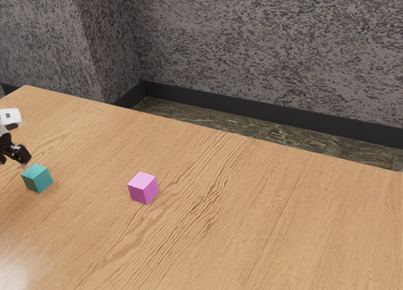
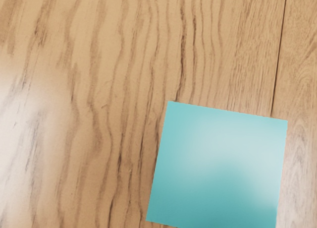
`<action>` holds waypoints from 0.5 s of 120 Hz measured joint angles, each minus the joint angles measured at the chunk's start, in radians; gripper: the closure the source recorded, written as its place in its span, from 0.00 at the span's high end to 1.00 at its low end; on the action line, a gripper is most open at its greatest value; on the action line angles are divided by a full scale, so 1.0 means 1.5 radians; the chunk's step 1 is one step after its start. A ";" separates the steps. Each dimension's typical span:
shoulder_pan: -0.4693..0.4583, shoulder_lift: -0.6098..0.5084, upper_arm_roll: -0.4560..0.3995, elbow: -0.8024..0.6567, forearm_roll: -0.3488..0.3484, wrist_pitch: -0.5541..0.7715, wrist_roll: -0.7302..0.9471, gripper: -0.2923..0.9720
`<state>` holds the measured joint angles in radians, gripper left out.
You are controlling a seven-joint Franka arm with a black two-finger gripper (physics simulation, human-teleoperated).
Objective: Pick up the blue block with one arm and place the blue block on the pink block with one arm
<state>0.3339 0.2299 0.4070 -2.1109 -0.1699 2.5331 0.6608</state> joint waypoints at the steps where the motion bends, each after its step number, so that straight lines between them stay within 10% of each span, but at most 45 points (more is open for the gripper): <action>1: 0.021 0.000 -0.021 0.001 0.001 0.001 0.004 0.75; 15: 0.147 -0.006 -0.154 0.003 0.009 0.008 0.055 0.75; 60: 0.124 0.057 -0.160 0.120 0.121 -0.151 0.097 0.75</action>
<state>0.5196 0.3152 0.1674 -1.9311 0.0111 2.3064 0.8064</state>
